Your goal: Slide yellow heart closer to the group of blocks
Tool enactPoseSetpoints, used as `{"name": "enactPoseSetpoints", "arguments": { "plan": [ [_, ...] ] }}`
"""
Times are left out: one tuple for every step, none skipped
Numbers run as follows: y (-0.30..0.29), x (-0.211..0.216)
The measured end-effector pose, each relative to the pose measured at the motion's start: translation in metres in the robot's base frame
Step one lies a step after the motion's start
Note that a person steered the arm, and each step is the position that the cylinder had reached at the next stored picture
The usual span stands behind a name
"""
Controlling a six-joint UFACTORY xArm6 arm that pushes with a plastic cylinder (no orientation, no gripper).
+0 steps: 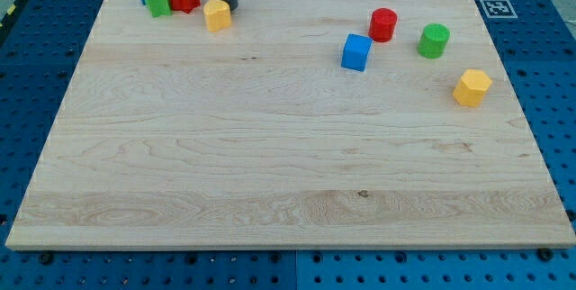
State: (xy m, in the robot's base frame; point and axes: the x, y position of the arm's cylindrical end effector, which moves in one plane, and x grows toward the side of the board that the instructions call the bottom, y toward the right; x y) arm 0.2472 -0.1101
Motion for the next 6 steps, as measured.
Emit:
{"name": "enactPoseSetpoints", "arguments": {
  "plan": [
    [-0.012, 0.008],
    [0.023, 0.009],
    [0.038, 0.024],
    [0.015, 0.042],
    [-0.034, 0.044],
    [-0.073, 0.044]
  ]
}}
